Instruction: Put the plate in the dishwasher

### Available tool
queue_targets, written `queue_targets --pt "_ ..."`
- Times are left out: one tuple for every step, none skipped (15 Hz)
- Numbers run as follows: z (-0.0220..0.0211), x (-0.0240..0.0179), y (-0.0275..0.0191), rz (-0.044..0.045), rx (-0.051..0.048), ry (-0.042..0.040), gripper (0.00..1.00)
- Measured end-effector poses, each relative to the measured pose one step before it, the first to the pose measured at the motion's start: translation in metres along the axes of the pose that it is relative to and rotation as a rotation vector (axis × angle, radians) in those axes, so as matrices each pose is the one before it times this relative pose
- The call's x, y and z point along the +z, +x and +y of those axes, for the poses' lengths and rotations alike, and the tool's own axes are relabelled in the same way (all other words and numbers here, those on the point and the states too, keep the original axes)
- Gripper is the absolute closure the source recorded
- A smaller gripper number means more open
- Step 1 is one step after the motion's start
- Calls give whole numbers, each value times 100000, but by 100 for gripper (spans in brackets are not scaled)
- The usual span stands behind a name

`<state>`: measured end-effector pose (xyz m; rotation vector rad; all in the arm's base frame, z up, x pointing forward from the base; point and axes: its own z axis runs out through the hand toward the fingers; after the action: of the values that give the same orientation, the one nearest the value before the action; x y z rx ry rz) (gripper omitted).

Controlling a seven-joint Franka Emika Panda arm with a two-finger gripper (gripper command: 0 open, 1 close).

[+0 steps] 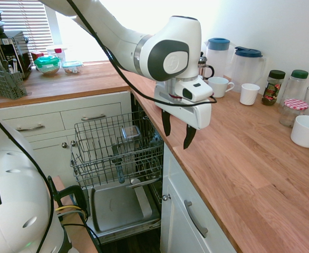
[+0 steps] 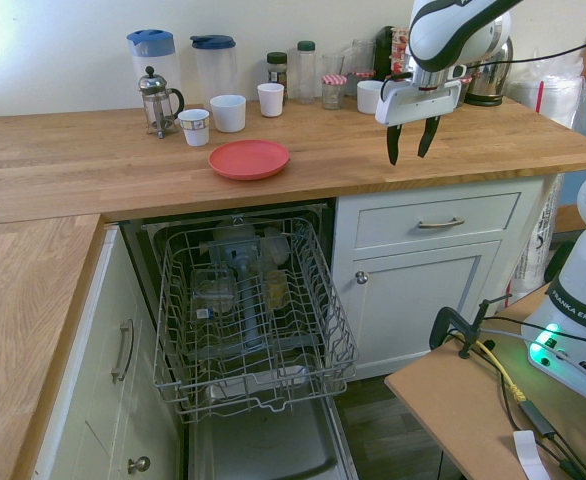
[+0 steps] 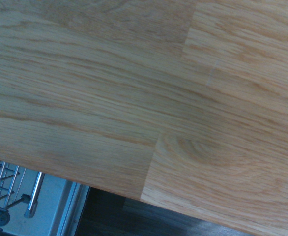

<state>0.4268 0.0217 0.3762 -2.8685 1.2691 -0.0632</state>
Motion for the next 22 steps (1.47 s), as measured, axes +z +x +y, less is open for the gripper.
queue_targets --pt "-9 30 6 -10 -2 -3 0" --pt "-62 -47 -3 151 -20 303 0" --pt "-301 -236 -23 24 398 1364 0" --pt "-685 -524 -39 -299 571 2400 0" --pt "-988 -704 -1 -114 -35 2267 0" --pt "-1224 -763 63 63 -91 2218 0" --pt "-1509 -655 6 5 -121 1741 0" --pt "-1796 -586 -3 -80 -295 1192 0" --pt "-2047 -519 -68 -147 -432 1480 0" --pt "-2224 -374 -55 -408 -144 1508 0" --pt "-2035 -147 103 -864 280 1263 0" --pt "-1825 100 256 -985 973 1495 0" --pt "-1523 249 396 -1485 1075 1407 0" --pt "-1215 423 471 -1502 974 1068 0" --pt "-1031 680 508 -1625 1239 766 0" --pt "-937 641 534 -1505 1216 750 0" --pt "-878 587 548 -1314 955 857 0" --pt "-807 626 570 -1077 822 684 0" --pt "-731 566 518 -918 659 487 0" --pt "-665 498 536 -784 461 242 0" --pt "-700 496 527 -686 3 -12 0" --pt "-667 561 503 -904 -285 -560 0"
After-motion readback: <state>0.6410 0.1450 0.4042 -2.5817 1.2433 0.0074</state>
